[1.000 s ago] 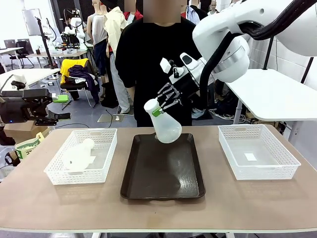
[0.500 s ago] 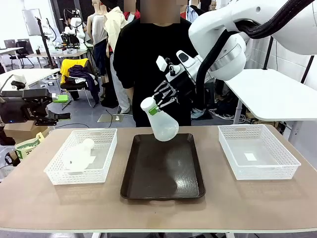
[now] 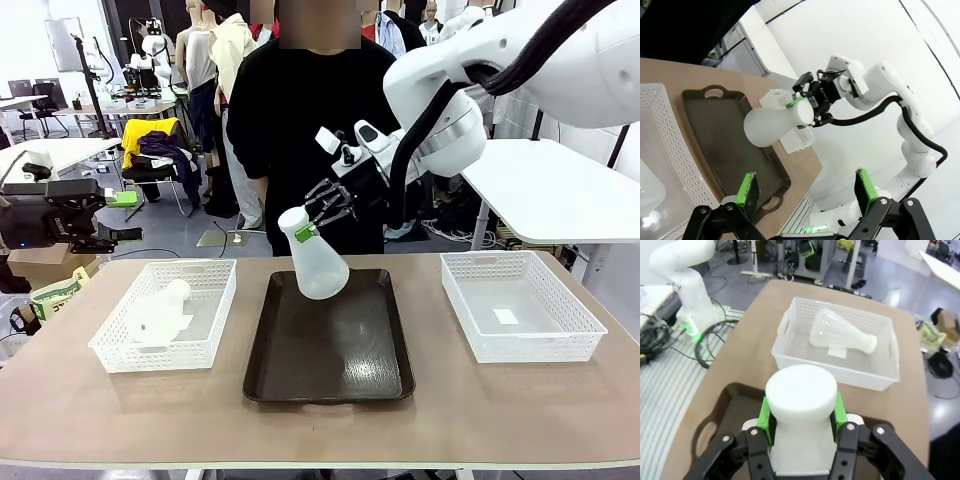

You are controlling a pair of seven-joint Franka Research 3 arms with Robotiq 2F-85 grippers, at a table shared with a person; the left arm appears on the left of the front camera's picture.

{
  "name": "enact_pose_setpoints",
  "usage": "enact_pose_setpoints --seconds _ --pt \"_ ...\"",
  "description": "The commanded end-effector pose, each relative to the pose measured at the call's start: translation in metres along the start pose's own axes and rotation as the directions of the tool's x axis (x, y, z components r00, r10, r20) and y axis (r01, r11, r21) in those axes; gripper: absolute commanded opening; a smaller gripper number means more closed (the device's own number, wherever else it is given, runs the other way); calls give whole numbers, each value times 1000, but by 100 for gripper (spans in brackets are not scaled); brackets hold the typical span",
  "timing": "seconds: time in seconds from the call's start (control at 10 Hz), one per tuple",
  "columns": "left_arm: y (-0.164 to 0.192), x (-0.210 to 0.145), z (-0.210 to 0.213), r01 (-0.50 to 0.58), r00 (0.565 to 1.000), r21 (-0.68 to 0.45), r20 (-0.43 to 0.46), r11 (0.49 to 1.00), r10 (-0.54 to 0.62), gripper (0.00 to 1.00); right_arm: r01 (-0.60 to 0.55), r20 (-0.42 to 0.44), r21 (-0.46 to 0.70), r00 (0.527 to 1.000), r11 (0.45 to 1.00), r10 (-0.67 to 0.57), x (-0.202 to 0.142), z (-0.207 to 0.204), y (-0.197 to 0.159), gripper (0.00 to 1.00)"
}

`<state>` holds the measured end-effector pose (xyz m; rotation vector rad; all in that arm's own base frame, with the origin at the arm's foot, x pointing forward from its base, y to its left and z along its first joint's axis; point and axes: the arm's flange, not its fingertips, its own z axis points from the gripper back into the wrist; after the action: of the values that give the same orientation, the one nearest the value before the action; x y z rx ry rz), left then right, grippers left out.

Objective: Prepare the laboratory tools.
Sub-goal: Place the picked Big flask upright in the Handle tray as instructed by the person.

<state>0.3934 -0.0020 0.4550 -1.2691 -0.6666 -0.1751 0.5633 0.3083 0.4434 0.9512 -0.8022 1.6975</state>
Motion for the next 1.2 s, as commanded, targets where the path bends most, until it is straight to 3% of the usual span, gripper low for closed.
enact_pose_setpoints --seconds 0.0,0.2,0.5,1.1 --pt "0 0 -2 -11 1000 5 7 1000 11 100 -3 103 19 995 1000 1 -29 0 -24 0" --pt "0 0 -2 -11 1000 5 7 1000 11 100 6 161 6 987 1000 -7 -48 -5 -28 0" --pt "0 0 -2 -11 1000 5 7 1000 11 100 -85 276 9 958 996 79 -76 -6 -35 0" --pt "0 0 -2 -11 1000 5 7 1000 11 100 -23 305 -22 952 999 29 -110 2 -42 0"
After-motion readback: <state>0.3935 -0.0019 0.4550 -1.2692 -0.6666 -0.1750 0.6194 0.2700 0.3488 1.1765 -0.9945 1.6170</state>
